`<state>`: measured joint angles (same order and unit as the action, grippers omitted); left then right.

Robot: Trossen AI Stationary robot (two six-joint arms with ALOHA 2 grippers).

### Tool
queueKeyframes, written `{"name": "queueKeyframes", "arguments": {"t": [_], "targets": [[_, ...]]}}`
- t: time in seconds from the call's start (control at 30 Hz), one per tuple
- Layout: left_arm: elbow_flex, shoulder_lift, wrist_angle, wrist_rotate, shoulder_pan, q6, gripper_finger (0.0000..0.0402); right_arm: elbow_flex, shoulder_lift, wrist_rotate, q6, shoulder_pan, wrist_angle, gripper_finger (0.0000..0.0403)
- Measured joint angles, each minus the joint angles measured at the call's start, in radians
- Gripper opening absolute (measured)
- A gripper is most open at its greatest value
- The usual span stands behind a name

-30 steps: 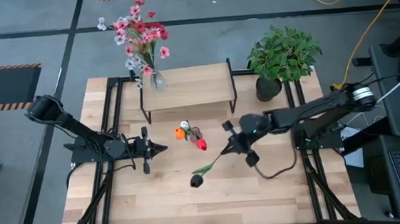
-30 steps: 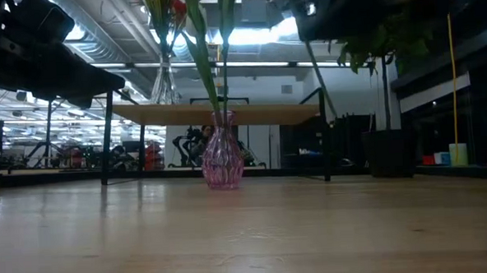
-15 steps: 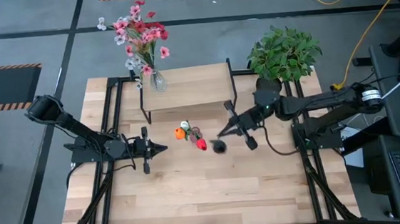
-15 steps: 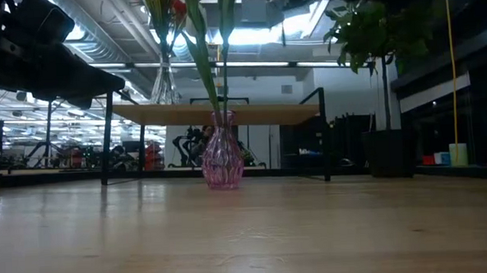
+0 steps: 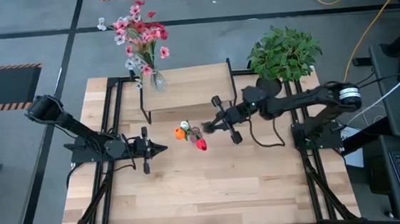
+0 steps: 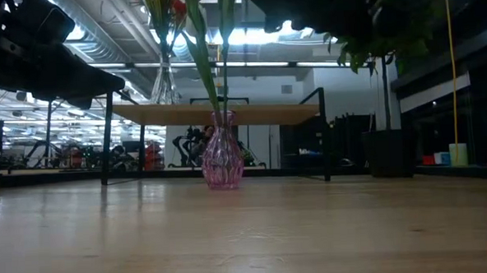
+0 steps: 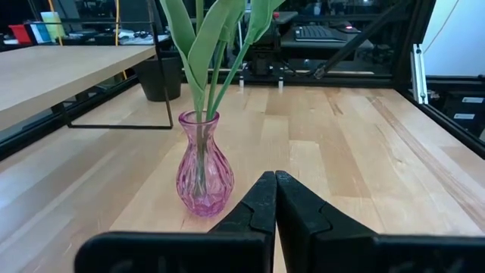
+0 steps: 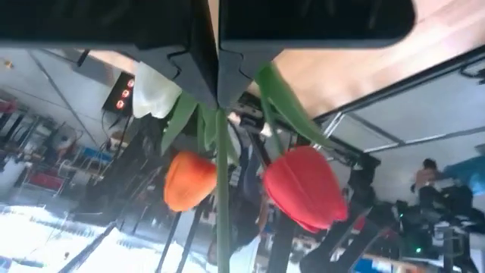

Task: Pick and place flowers into a vace then onto a shelf
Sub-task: Put the black flower into the pink vase

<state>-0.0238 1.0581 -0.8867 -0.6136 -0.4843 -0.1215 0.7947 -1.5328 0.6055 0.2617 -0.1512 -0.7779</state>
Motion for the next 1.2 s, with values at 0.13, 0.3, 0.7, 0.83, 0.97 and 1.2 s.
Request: {"name": "queueKeyframes", "arguments": {"t": [0.13, 0.3, 0.7, 0.83, 0.97, 1.2], "targets": [[0.0, 0.0, 0.0, 0.0, 0.0, 0.001, 0.0003, 0.0, -0.072, 0.008, -0.033, -0.017, -0.123, 0.0], [0.0, 0.0, 0.0, 0.0, 0.0, 0.002, 0.0002, 0.0, -0.143, 0.026, -0.077, -0.035, -0.229, 0.0], [0.0, 0.0, 0.0, 0.0, 0.0, 0.004, 0.0003, 0.0, -0.21, 0.025, -0.086, -0.051, -0.314, 0.0], [0.0, 0.0, 0.0, 0.0, 0.0, 0.004, 0.0002, 0.0, -0.21, 0.025, -0.081, -0.056, -0.311, 0.0], [0.0, 0.0, 0.0, 0.0, 0.0, 0.004, 0.0003, 0.0, -0.227, 0.025, -0.074, -0.055, -0.318, 0.0], [0.0, 0.0, 0.0, 0.0, 0.0, 0.004, 0.0003, 0.0, -0.29, 0.014, -0.075, -0.058, -0.382, 0.0]]}}
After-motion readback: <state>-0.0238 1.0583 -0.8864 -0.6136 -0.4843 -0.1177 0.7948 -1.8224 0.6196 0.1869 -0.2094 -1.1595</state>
